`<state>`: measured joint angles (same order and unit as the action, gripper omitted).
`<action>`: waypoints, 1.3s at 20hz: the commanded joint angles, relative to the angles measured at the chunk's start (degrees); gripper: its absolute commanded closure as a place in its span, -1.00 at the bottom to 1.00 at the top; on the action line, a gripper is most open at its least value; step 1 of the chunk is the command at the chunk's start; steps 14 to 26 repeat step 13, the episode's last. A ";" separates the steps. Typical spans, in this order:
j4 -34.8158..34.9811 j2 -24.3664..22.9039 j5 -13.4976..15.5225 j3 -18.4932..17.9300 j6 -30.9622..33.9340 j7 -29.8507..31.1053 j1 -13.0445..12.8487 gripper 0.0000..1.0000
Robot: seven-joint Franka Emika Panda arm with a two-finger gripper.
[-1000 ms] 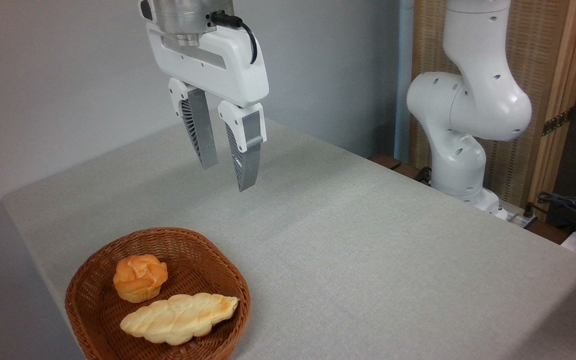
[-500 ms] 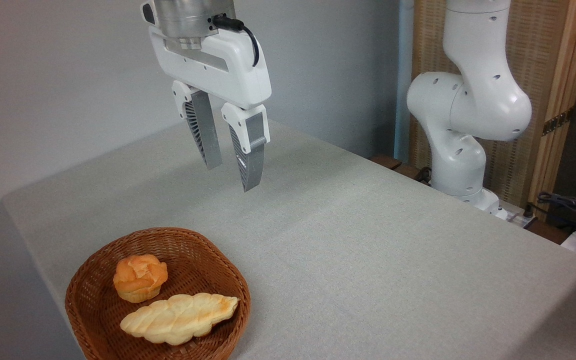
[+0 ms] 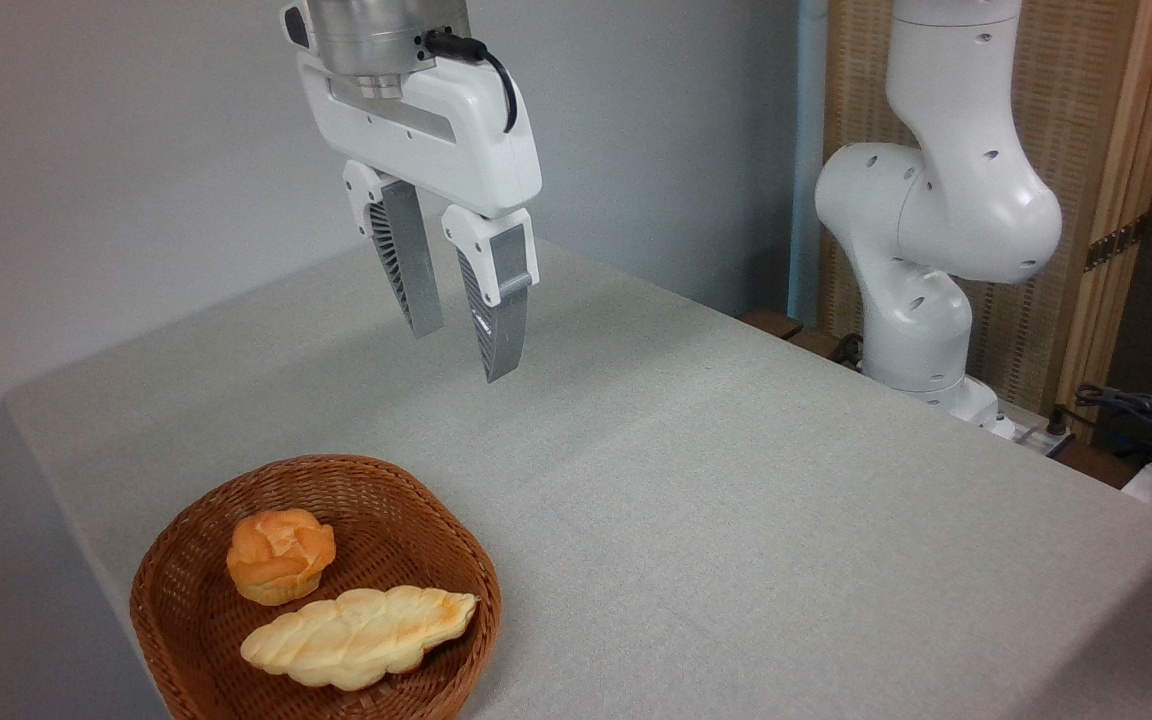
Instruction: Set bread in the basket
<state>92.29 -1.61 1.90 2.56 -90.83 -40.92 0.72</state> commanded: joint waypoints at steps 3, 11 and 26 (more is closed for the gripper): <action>0.08 -0.41 -0.84 -1.77 0.66 1.72 -2.39 -1.00; 0.00 -0.41 -0.85 -2.47 0.75 1.72 -3.35 -1.00; 0.08 -0.41 -0.84 -2.47 0.74 1.72 -3.27 -1.00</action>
